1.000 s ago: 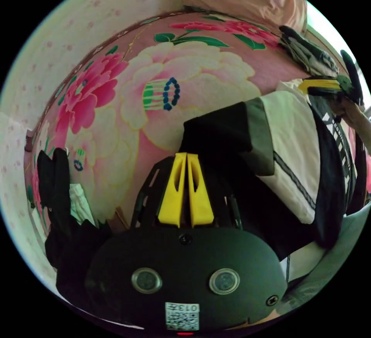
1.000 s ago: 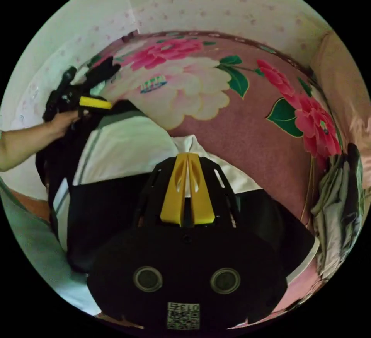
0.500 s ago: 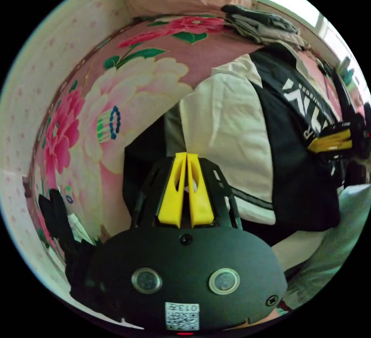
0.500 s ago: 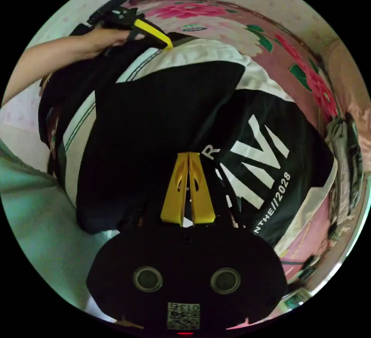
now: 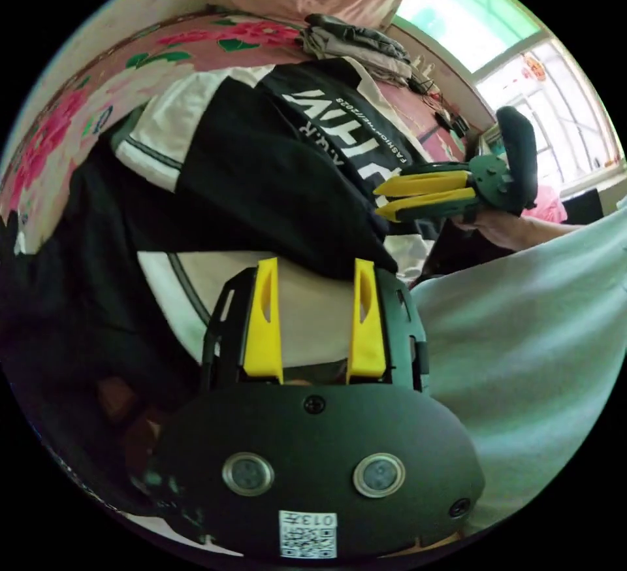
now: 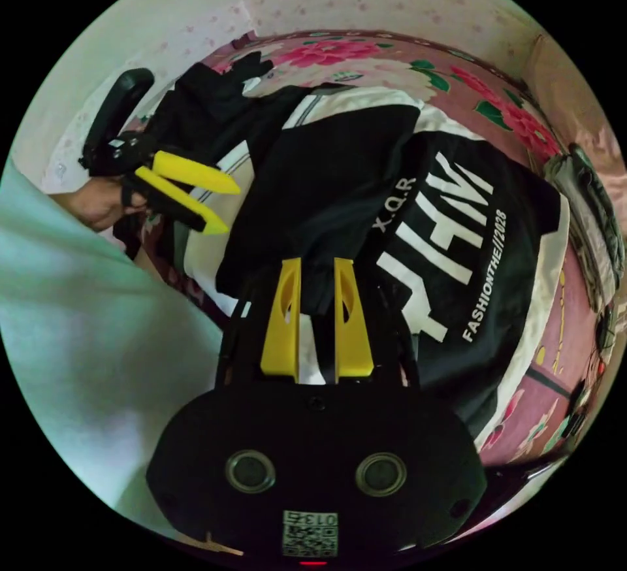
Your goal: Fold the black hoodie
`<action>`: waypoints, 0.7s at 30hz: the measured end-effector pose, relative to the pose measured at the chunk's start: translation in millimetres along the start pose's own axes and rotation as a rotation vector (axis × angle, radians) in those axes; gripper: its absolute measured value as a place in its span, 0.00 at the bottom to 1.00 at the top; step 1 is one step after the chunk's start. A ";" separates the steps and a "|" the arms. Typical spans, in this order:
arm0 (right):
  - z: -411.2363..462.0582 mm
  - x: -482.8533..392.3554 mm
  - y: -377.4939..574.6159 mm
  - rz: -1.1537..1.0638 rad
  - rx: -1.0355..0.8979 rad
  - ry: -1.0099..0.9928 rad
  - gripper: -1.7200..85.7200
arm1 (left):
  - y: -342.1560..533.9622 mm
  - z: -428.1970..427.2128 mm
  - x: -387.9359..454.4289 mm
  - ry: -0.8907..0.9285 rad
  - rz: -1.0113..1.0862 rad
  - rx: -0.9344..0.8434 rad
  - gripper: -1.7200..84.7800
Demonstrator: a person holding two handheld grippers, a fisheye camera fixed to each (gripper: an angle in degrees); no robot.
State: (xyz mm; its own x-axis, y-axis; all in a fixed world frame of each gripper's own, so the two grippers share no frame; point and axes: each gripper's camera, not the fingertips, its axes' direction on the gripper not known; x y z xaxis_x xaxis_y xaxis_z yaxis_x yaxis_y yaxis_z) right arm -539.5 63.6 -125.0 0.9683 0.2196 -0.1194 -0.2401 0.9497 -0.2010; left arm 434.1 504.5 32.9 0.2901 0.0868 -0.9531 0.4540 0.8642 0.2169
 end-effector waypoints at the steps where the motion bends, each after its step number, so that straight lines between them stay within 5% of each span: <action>1: 10.6 2.2 3.2 0.032 -0.006 0.018 0.11 | -1.9 8.9 -3.6 0.060 -0.034 -0.007 0.20; 8: 19.4 -0.2 -18.1 0.016 -0.090 0.016 0.07 | -14.7 22.2 -43.7 0.290 -0.259 -0.042 0.05; 14: -37.8 -11.8 -28.8 0.007 0.024 -0.156 0.07 | 15.9 -7.2 -37.4 0.155 -0.188 0.021 0.06; 18: 0.2 -22.7 -36.7 -0.097 -0.147 -0.115 0.08 | 47.5 12.0 -44.5 0.177 -0.269 0.038 0.04; 21: -33.4 -30.9 -43.6 -0.178 -0.027 -0.089 0.08 | 64.3 0.3 -13.9 -0.068 -0.216 0.056 0.03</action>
State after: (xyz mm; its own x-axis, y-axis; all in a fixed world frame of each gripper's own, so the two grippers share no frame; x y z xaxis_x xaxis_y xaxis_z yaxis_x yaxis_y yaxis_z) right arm -561.2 8.0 -145.1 0.9976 0.0686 0.0067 -0.0651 0.9691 -0.2378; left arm 459.5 558.7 60.2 0.2361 -0.1325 -0.9626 0.5576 0.8298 0.0225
